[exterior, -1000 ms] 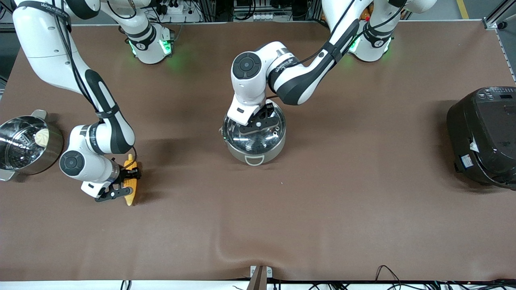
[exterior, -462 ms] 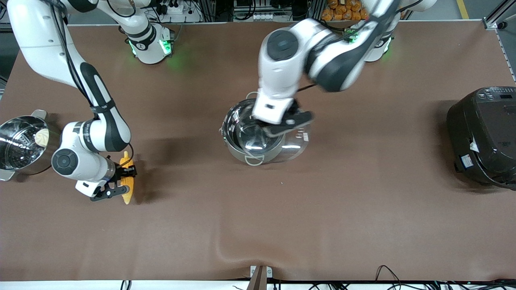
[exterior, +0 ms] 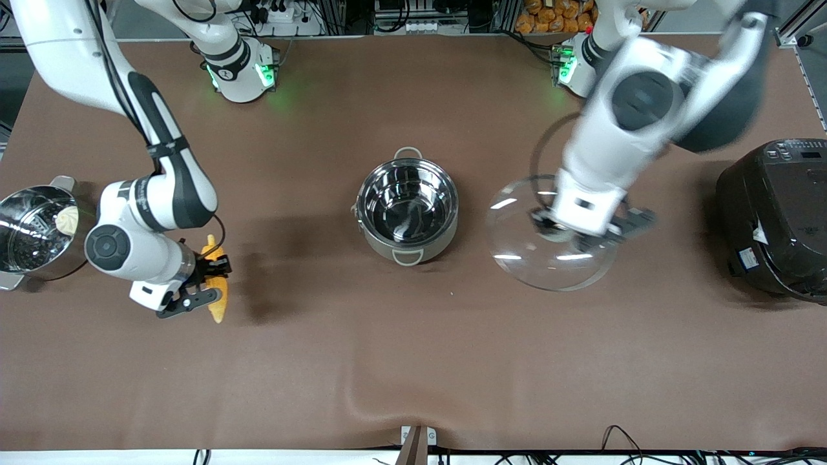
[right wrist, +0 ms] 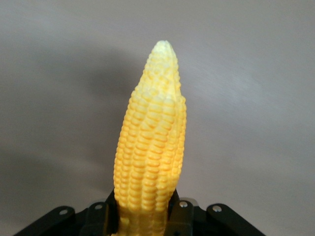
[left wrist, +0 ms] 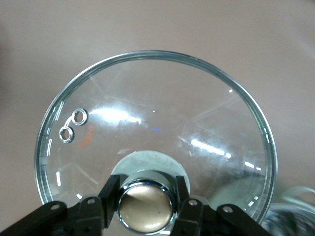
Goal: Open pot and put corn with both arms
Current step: 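Lift the glass lid off the pot with the left gripper and set it down, then lower the corn into the pot with the right gripper while the left gripper releases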
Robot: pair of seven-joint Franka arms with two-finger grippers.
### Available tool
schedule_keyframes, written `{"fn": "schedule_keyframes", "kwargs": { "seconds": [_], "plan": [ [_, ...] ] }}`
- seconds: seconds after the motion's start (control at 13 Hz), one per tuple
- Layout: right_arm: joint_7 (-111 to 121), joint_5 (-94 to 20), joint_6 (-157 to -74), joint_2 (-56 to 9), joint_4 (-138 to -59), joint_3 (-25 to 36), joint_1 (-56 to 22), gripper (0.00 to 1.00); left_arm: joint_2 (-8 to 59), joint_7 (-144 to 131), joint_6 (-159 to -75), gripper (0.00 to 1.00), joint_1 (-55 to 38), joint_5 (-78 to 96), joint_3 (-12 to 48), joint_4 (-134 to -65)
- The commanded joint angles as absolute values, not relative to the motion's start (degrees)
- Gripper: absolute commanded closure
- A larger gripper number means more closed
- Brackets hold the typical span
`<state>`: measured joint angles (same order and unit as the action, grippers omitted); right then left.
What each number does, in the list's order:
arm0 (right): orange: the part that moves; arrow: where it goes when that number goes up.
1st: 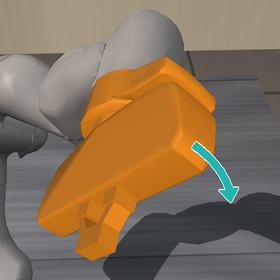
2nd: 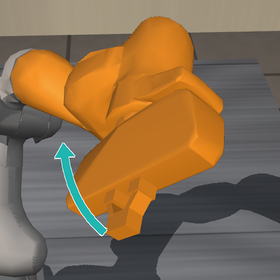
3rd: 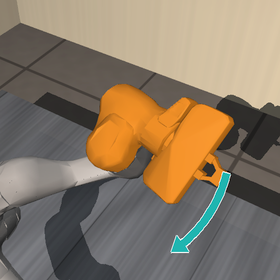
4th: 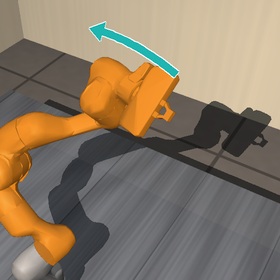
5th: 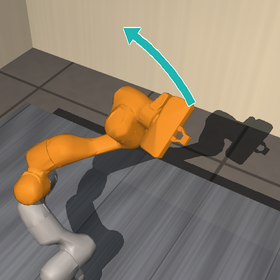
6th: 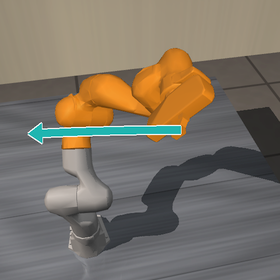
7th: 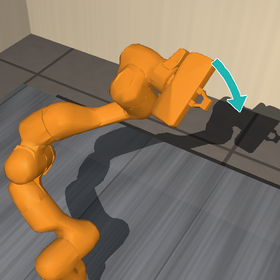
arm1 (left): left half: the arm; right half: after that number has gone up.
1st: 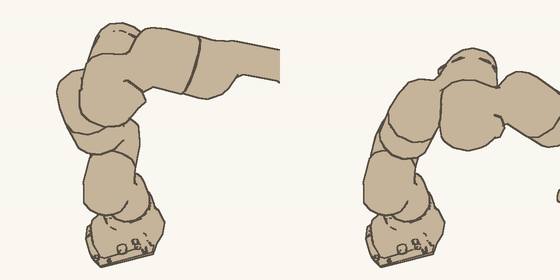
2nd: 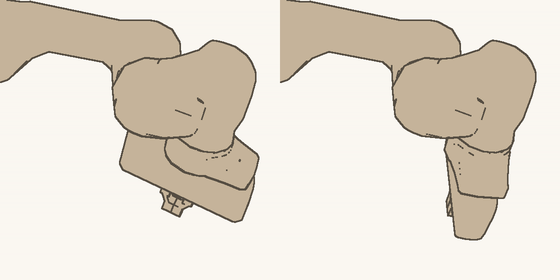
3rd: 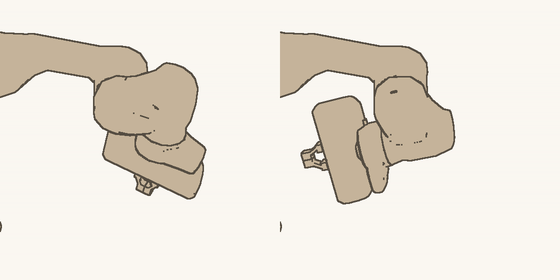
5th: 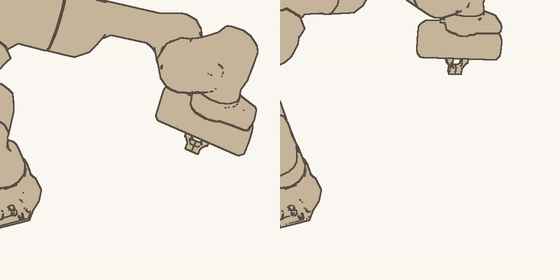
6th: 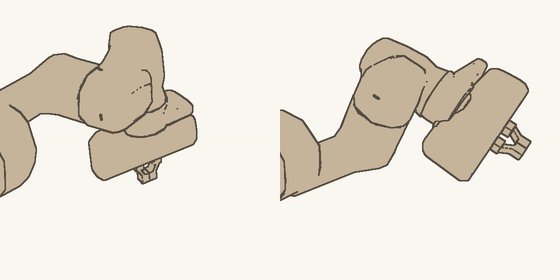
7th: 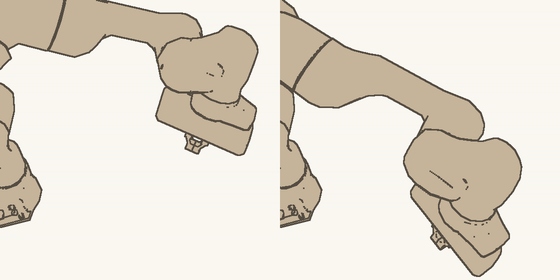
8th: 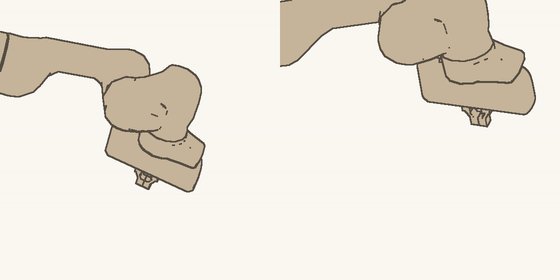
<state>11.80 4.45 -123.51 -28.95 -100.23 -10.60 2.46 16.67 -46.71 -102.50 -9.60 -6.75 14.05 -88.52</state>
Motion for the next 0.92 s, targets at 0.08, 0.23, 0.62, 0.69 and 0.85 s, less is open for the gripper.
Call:
{"fn": "schedule_keyframes", "kwargs": {
  "seconds": [0.08,0.23,0.62,0.69,0.85],
  "plan": [
    [9.58,3.43,-120.85,-25.05,-101.07,-18.35,1.59,1.0,14.42,-37.29,-110.27,1.0,1.29,-3.69,15.12,-99.37],
    [6.01,3.95,-120.94,-24.09,-100.9,-20.91,-2.7,1.0,14.41,-33.15,-117.39,1.0,6.22,-2.47,15.21,-107.1],
    [1.94,8.16,-120.59,-24.08,-97.13,-20.83,-14.83,1.0,15.2,-28.83,-135.32,1.0,7.47,-0.44,15.21,-122.24],
    [-0.33,8.52,-120.59,-24.43,-96.51,-20.83,-17.03,1.0,15.81,-28.83,-137.35,1.0,7.38,-0.79,15.29,-124.0],
    [-3.5,11.06,-120.59,-25.22,-95.45,-20.65,-20.46,1.0,16.08,-28.74,-140.17,1.0,6.68,-1.23,15.99,-126.81]
  ]
}}
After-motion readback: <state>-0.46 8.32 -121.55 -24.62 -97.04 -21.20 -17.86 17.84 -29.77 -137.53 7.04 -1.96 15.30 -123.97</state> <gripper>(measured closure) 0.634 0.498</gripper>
